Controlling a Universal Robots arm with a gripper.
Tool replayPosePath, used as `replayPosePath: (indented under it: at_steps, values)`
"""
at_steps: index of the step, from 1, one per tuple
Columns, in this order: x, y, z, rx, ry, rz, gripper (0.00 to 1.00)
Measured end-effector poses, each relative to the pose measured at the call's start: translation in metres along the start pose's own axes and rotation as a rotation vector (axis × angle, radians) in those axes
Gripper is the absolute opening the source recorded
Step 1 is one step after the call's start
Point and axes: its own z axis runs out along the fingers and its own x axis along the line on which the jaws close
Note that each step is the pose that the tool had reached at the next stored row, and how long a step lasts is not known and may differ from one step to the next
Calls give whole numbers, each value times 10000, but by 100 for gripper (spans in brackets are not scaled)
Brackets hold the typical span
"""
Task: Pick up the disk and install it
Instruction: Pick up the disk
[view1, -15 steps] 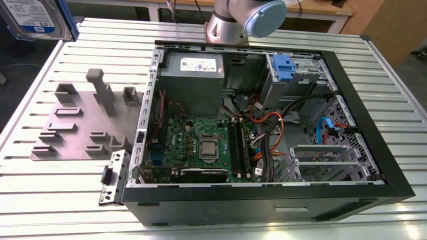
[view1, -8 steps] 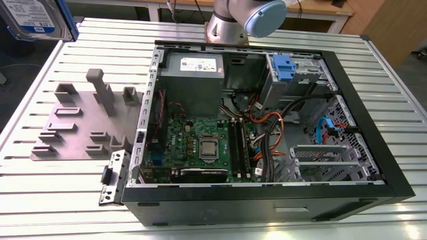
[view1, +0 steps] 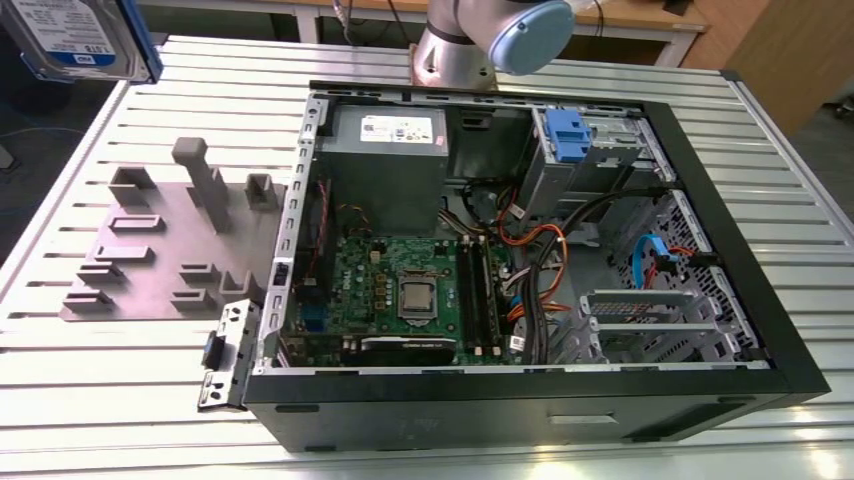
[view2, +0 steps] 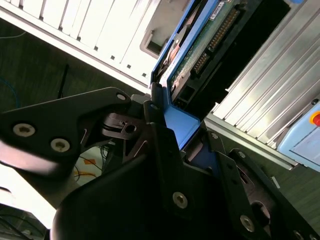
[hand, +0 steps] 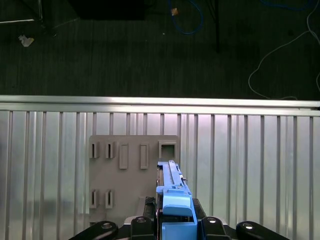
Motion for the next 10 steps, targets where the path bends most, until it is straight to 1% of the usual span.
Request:
replayPosePath:
  at_steps: [10]
  values:
    - [0, -84, -1, 0, 0, 1, 36]
